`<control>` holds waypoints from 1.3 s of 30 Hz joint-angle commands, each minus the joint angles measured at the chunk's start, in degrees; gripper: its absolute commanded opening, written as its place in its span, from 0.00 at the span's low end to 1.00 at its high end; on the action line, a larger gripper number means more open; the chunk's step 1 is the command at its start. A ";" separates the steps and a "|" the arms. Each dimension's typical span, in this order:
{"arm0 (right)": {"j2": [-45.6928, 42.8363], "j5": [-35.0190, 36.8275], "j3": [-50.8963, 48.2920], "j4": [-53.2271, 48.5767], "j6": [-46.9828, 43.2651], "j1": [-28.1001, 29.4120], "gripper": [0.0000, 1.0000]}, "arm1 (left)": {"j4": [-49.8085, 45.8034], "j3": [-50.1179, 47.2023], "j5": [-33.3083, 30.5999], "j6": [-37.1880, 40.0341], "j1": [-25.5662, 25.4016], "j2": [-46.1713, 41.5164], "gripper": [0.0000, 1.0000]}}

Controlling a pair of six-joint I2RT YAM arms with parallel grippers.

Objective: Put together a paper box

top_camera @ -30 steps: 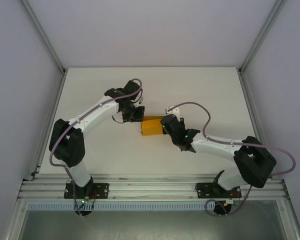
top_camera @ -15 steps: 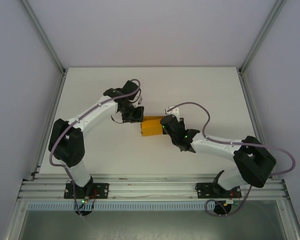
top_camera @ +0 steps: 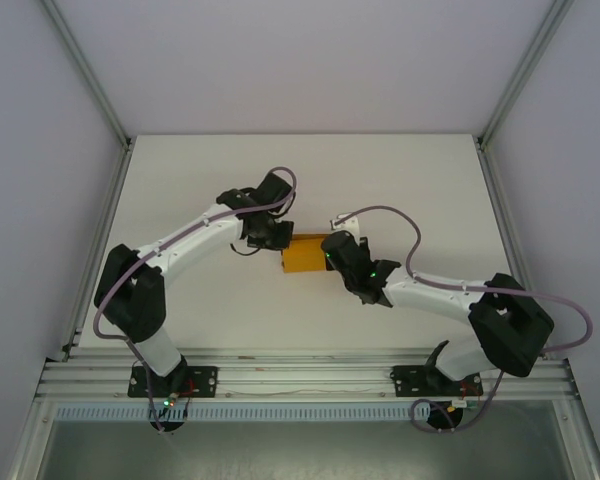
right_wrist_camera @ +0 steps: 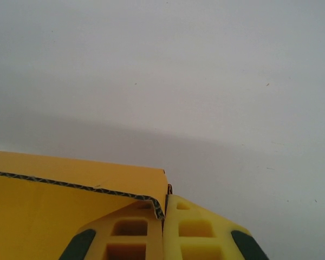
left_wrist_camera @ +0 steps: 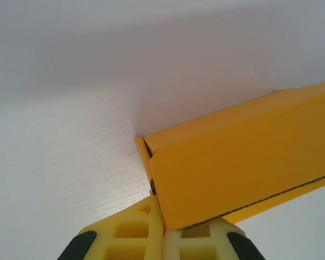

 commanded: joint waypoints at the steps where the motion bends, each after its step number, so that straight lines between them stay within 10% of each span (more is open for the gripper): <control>1: 1.11 -4.97 -2.31 -7.47 -0.26 1.13 0.00 | -5.81 -0.75 0.08 0.88 -0.84 2.58 0.00; 16: -1.29 -7.48 -5.44 -2.35 2.84 1.11 0.01 | 9.45 -17.80 -9.42 -10.26 -10.20 -0.26 0.00; 28: -14.82 -16.99 -3.30 -6.84 4.53 -3.91 0.51 | 9.48 -17.22 -14.60 -9.62 -10.42 0.67 0.00; 39: -10.31 -17.20 3.27 -11.45 9.66 -11.58 0.56 | 9.19 -16.46 -16.51 -8.92 -11.39 0.57 0.00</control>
